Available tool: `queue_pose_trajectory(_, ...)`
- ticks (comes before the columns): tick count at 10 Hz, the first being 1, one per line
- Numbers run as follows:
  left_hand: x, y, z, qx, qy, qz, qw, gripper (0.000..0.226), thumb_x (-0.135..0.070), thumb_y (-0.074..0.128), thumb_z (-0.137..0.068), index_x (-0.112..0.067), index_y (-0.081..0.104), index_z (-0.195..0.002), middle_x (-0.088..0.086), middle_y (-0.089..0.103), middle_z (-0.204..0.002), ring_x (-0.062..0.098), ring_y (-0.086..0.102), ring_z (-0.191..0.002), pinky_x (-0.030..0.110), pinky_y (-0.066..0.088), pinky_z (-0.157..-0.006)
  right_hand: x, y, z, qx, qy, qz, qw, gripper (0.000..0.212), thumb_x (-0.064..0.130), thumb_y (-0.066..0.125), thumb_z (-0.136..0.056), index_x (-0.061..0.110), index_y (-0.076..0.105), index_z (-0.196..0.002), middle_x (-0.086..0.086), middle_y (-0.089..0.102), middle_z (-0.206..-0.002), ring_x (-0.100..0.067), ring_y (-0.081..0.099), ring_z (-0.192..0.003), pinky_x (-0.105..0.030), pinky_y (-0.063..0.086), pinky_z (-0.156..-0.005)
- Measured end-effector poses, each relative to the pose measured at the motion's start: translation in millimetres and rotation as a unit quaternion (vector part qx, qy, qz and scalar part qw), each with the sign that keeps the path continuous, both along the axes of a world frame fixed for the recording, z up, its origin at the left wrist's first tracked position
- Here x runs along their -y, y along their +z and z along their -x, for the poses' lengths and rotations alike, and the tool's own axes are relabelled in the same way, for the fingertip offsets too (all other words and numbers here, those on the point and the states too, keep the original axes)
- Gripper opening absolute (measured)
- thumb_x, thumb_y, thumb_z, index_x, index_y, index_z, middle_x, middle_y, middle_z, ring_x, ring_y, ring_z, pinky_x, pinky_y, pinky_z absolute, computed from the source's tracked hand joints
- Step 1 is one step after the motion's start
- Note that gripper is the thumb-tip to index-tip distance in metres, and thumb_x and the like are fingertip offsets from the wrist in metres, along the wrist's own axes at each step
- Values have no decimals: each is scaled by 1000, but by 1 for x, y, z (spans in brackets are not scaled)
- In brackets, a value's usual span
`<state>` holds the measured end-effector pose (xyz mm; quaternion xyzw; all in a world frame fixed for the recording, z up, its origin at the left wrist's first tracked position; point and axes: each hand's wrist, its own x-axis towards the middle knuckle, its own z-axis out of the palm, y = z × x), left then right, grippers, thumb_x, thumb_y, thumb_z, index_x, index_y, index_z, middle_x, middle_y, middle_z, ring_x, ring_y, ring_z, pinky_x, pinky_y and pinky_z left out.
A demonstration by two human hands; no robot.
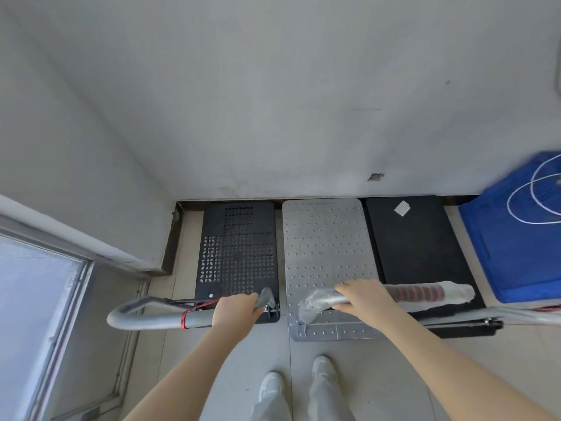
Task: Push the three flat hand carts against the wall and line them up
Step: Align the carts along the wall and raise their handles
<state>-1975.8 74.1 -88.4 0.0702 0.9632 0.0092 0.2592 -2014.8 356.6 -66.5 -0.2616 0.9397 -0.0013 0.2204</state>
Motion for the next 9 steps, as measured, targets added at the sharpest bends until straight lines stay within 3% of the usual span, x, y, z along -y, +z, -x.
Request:
queue_pose_trajectory(2, 5, -4, -3, -21, -9, -11, 1000, 32, -42, 35, -99, -16, 52, -104, 3, 67, -100, 27, 63, -91, 32, 31, -64, 6, 1, 3, -5, -1, -12, 1000, 36, 50, 45, -94, 21, 53, -114, -2, 68, -104, -22, 65, -95, -30, 44, -73)
queue_pose_trajectory(4, 15, -5, -3, -16, 3, -20, 1000, 31, -42, 37, -97, -17, 54, -103, 2, 68, -98, 27, 64, -89, 31, 34, -64, 9, 1, 5, -5, -5, -9, 1000, 34, 50, 47, -94, 20, 54, -108, -3, 68, -102, -23, 64, -95, -29, 36, -67)
queue_pose_trajectory(6, 19, -3, -1, -5, -1, -9, 1000, 29, -41, 37, -97, -18, 53, -103, 2, 68, -98, 25, 65, -89, 30, 38, -66, 9, 1, 4, 11, -19, -6, 1000, 34, 49, 49, -93, 20, 55, -109, -3, 67, -105, -23, 60, -99, -32, 44, -76)
queue_pose_trajectory(7, 16, 1, -1, 6, 11, -10, 1000, 27, -40, 39, -96, -18, 53, -101, 3, 68, -99, 25, 65, -89, 31, 38, -66, 11, 3, 5, 18, -22, -10, 1000, 35, 49, 50, -92, 19, 55, -108, -2, 66, -104, -21, 58, -98, -30, 36, -71)
queue_pose_trajectory(8, 14, 2, 2, 27, 52, -37, 998, 27, -41, 43, -94, -20, 48, -109, 3, 65, -106, 23, 63, -94, 31, 44, -71, 14, 4, 3, 38, -50, -9, 998, 35, 48, 54, -89, 19, 54, -108, -1, 66, -104, -19, 53, -87, -29, 34, -72)
queue_pose_trajectory(9, 8, 11, 7, 36, 80, -65, 994, 55, -46, 47, -92, -24, 30, -140, 4, 55, -123, 24, 55, -110, 35, 48, -85, 19, 11, 3, 68, -78, 2, 995, 44, 49, 60, -84, 19, 52, -116, -1, 64, -109, -21, 56, -97, -33, 41, -81)
